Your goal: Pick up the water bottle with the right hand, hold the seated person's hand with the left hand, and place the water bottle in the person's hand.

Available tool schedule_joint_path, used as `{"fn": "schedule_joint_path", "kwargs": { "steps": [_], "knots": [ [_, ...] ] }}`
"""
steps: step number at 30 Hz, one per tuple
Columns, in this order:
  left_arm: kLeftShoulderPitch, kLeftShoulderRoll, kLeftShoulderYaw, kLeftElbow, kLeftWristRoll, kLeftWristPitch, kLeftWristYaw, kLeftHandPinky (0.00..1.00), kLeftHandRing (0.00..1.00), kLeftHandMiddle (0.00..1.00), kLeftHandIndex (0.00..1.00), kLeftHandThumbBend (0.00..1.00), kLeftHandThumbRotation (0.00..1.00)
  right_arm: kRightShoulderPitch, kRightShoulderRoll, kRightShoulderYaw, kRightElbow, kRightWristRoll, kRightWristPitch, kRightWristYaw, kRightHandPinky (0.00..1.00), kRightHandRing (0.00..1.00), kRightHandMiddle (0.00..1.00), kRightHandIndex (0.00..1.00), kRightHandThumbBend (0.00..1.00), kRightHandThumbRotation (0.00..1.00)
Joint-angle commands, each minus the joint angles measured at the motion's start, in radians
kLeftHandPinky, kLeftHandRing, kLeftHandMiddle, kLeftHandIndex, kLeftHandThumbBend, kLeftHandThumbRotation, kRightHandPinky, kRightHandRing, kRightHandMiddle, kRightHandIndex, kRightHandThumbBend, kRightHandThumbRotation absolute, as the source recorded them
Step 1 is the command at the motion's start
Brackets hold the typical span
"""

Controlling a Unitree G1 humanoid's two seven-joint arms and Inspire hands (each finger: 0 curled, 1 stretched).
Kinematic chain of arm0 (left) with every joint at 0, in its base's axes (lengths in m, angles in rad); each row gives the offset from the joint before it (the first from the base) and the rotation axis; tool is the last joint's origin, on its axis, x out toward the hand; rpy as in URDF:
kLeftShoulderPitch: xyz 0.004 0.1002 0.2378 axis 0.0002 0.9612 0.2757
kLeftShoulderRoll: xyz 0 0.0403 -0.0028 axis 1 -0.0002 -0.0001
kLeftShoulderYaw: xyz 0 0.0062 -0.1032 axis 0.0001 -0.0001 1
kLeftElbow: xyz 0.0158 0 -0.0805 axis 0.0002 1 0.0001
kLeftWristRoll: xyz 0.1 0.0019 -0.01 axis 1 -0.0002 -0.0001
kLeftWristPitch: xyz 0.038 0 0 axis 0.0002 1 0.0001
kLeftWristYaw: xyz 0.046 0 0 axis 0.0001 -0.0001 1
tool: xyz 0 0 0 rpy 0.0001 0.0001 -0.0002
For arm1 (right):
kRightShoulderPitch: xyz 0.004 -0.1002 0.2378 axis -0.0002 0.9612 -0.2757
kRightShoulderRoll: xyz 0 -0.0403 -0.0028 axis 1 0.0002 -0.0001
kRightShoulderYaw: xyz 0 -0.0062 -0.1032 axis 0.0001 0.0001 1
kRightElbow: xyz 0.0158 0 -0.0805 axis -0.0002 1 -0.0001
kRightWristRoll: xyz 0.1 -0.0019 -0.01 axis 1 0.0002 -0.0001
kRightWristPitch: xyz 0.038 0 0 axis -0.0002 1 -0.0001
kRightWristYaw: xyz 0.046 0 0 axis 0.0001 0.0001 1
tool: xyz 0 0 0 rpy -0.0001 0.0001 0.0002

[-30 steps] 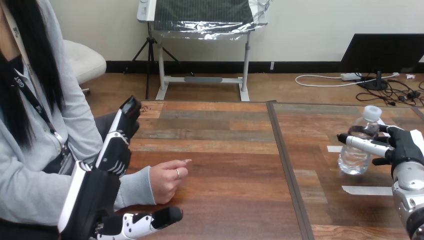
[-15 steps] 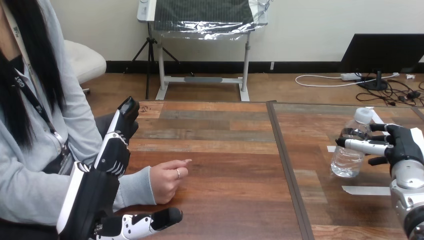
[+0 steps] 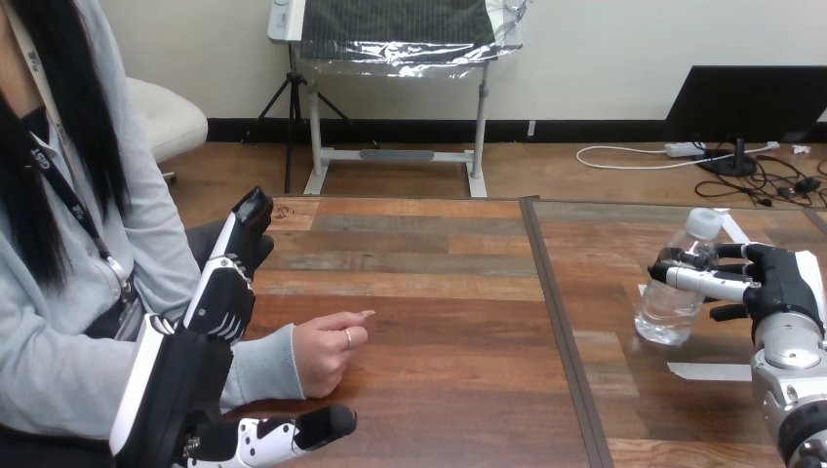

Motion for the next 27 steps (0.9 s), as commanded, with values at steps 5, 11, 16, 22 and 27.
{"fn": "schedule_joint_path", "kwargs": {
  "steps": [5,11,16,22,27],
  "knots": [
    [-0.035,0.007,0.010,-0.047,0.013,-0.012,0.005,0.97,1.00,1.00,0.98,1.00,0.45,-0.090,0.012,-0.024,-0.012,0.025,-0.052,-0.025,0.41,0.47,0.53,0.57,0.82,0.00],
    [-0.033,0.009,0.008,-0.051,0.014,0.003,0.005,0.96,1.00,1.00,0.98,1.00,0.45,-0.089,0.017,-0.035,-0.016,0.039,-0.071,-0.020,0.39,0.45,0.52,0.56,0.81,0.00],
    [-0.035,0.009,0.006,-0.053,0.012,0.007,0.004,0.97,1.00,1.00,0.98,1.00,0.45,-0.091,0.019,-0.035,-0.018,0.044,-0.079,-0.021,0.39,0.45,0.52,0.56,0.81,0.00],
    [-0.042,0.009,-0.002,-0.048,-0.004,0.009,-0.004,0.97,1.00,1.00,0.98,1.00,0.44,-0.091,0.022,-0.041,-0.022,0.054,-0.102,-0.008,0.38,0.44,0.52,0.55,0.81,0.00],
    [-0.052,0.006,0.000,-0.038,0.005,0.004,-0.002,0.98,1.00,1.00,0.98,1.00,0.43,-0.090,0.025,-0.046,-0.025,0.067,-0.125,0.009,0.37,0.43,0.51,0.55,0.80,0.00]
  ]
}}
